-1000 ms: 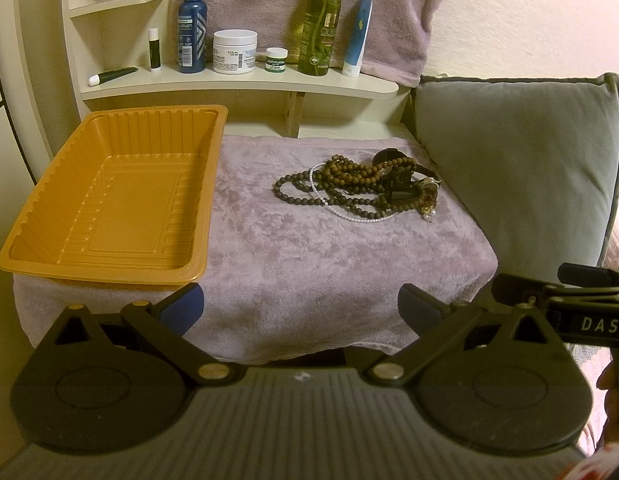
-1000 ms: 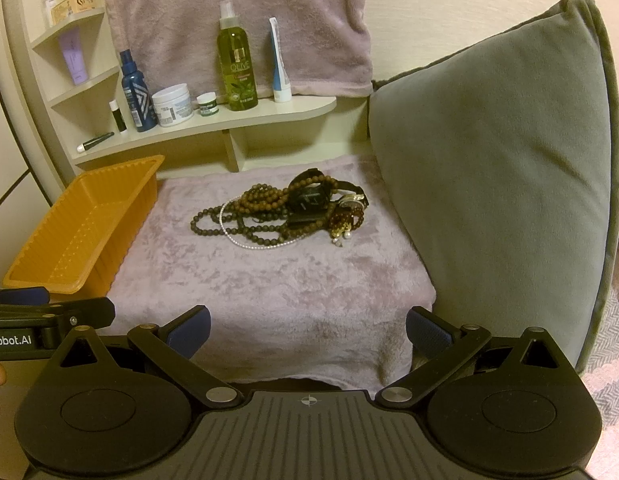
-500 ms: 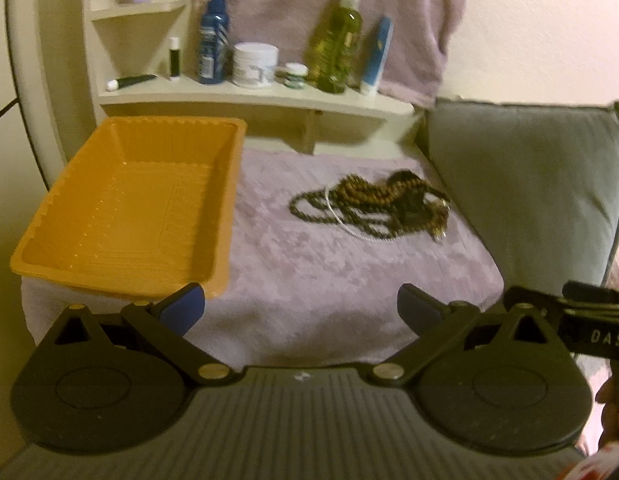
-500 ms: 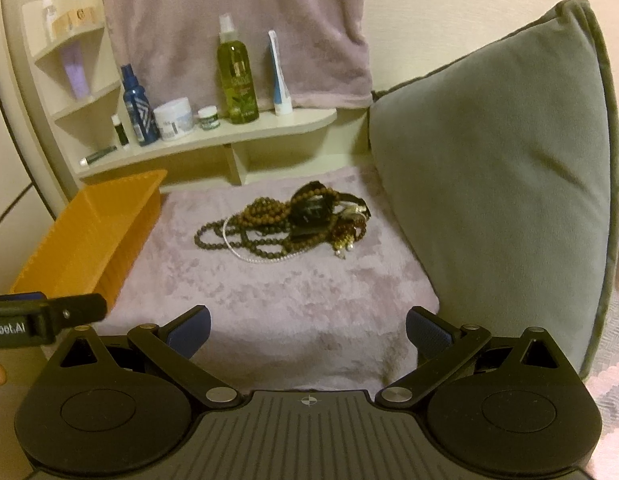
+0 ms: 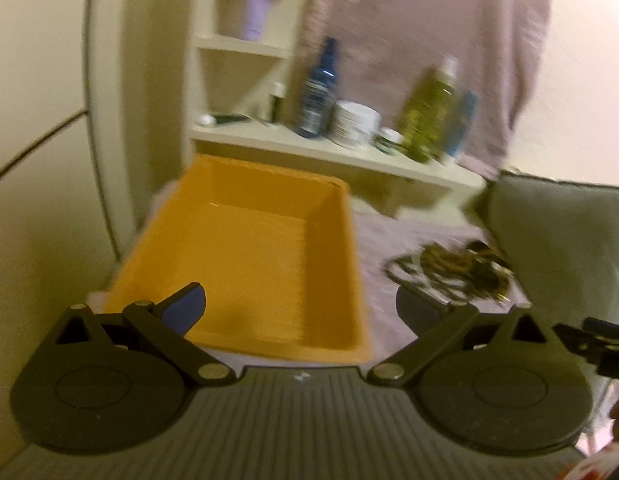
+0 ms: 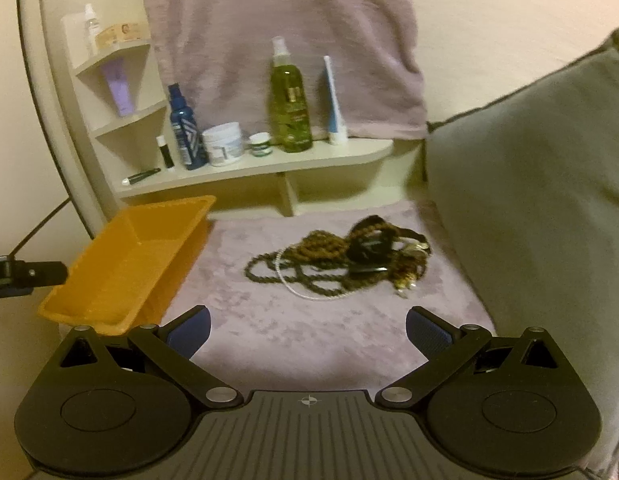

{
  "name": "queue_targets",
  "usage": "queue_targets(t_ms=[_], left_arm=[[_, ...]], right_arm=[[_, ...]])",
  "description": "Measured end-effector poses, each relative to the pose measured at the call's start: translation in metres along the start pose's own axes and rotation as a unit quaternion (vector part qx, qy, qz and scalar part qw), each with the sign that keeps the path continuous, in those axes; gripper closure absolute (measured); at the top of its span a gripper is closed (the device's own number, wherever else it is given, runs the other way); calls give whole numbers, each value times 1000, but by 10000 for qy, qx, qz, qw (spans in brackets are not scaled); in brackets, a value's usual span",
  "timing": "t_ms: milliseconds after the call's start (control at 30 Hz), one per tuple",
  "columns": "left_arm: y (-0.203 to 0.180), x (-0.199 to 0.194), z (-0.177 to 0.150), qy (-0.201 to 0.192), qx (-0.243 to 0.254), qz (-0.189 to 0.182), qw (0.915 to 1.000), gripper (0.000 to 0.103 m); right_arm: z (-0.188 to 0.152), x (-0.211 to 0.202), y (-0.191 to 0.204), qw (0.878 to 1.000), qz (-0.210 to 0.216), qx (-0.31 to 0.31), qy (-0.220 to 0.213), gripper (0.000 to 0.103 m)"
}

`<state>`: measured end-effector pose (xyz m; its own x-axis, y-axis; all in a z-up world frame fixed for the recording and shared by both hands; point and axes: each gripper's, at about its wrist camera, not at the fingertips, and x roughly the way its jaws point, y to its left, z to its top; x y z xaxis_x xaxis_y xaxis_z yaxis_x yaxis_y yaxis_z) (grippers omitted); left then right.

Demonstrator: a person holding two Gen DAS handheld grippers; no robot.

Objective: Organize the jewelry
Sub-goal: 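Move the left tool to the orange tray and grasp its rim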

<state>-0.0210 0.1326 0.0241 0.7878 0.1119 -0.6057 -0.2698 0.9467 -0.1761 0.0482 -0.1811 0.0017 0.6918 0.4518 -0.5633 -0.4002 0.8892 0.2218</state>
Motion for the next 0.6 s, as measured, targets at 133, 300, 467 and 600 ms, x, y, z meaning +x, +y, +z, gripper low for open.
queue_targets(t_ms=[133, 300, 467, 600], left_arm=[[36, 3, 3, -133, -33, 221, 9997, 7], [78, 16, 2, -122, -125, 389, 9991, 7], [113, 32, -2, -22, -336, 190, 9993, 9], [128, 44, -5, 30, -413, -181, 9990, 18]], right_arm=[[5, 10, 10, 9999, 112, -61, -26, 0], [8, 23, 24, 9996, 183, -154, -129, 0], [11, 37, 37, 9996, 77, -260, -54, 0], [10, 49, 44, 9994, -11, -318, 97, 0]])
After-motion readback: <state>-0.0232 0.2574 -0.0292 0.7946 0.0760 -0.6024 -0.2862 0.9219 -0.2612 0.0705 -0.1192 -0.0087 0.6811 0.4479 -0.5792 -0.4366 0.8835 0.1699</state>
